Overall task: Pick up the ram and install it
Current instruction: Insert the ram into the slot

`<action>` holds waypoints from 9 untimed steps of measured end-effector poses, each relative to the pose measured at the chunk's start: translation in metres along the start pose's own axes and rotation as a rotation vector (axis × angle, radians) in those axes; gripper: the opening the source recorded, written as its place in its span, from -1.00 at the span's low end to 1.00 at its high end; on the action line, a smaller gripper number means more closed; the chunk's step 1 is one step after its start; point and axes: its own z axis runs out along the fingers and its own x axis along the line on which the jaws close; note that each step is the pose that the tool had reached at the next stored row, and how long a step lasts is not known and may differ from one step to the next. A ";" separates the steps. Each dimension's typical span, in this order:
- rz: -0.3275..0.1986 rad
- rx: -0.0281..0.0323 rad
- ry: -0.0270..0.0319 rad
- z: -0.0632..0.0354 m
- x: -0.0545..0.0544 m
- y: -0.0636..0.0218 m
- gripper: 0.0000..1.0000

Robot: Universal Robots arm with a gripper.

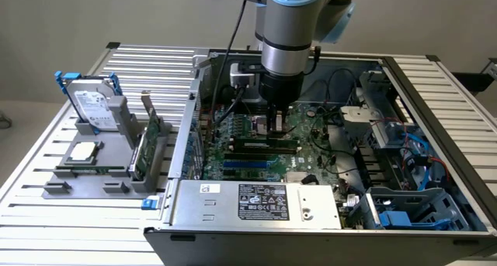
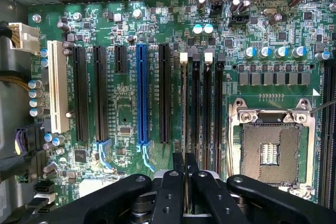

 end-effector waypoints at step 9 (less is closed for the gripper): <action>0.002 0.0002 0.0004 0.0006 -0.001 0.0000 -0.74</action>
